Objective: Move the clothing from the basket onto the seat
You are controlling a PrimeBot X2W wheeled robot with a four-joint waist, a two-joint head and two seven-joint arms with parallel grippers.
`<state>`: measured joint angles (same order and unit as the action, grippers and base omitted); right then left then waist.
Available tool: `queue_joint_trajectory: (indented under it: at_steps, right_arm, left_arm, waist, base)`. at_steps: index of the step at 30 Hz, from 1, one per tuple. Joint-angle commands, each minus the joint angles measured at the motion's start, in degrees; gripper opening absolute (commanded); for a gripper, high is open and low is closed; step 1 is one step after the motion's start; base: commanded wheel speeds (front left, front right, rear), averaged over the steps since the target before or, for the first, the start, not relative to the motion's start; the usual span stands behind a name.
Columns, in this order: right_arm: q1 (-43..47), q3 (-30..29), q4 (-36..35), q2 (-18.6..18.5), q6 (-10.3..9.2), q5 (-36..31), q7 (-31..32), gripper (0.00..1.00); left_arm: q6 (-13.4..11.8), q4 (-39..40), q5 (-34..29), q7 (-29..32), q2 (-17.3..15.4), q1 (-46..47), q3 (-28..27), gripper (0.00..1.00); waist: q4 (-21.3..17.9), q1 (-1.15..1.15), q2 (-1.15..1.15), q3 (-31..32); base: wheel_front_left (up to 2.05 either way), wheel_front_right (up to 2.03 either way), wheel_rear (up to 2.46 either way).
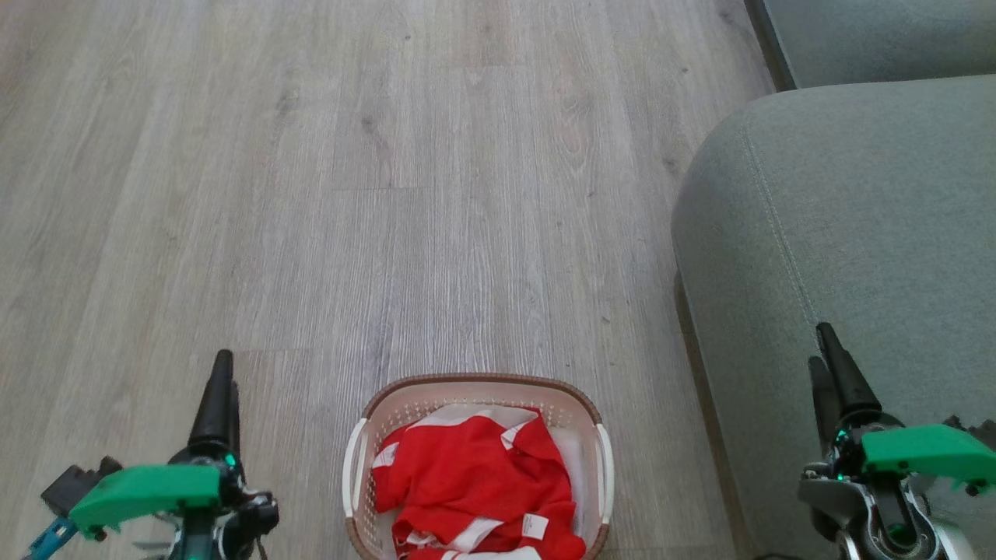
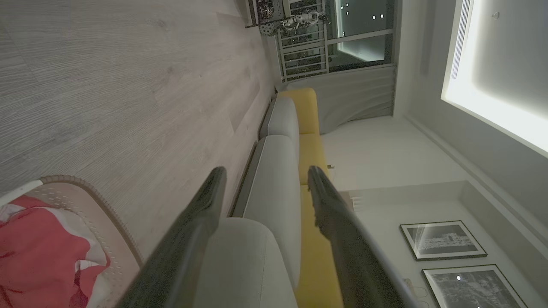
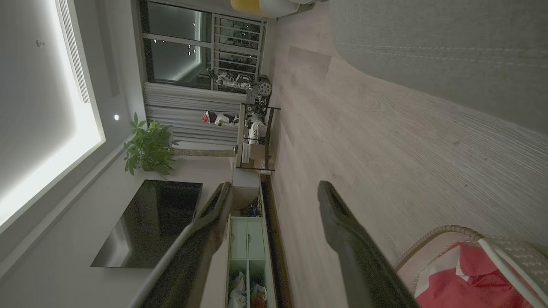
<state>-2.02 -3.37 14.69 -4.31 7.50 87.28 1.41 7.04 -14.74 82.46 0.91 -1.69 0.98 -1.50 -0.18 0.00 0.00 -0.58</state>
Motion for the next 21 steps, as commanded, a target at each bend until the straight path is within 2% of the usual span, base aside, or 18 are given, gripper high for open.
queue_joint_trajectory:
  at_steps: [1,9,21]
  right_arm:
    - [-2.7,0.4,-2.6,-1.7,0.0,-0.9,-0.6,1.0]
    - [-3.1,0.8,-4.0,-2.6,0.0,-7.3,-1.8,1.0]
    - [-3.2,3.5,-5.6,-4.3,0.0,-22.2,-3.9,1.0]
  left_arm:
    - [0.0,2.6,-1.3,-0.4,-0.6,3.1,0.0,1.0]
    - [-2.0,3.5,-10.1,-1.5,-0.7,3.2,1.5,1.0]
    - [-5.4,3.5,-23.3,-3.5,-0.8,3.5,3.9,1.0]
  waist:
    - [0.0,0.0,0.0,0.0]
    - [0.0,0.0,0.0,-0.1]
    - [-0.1,0.0,0.0,0.0]
  base:
    - [0.0,0.0,0.0]
    - [0.0,0.0,0.0]
    - [0.0,0.0,0.0]
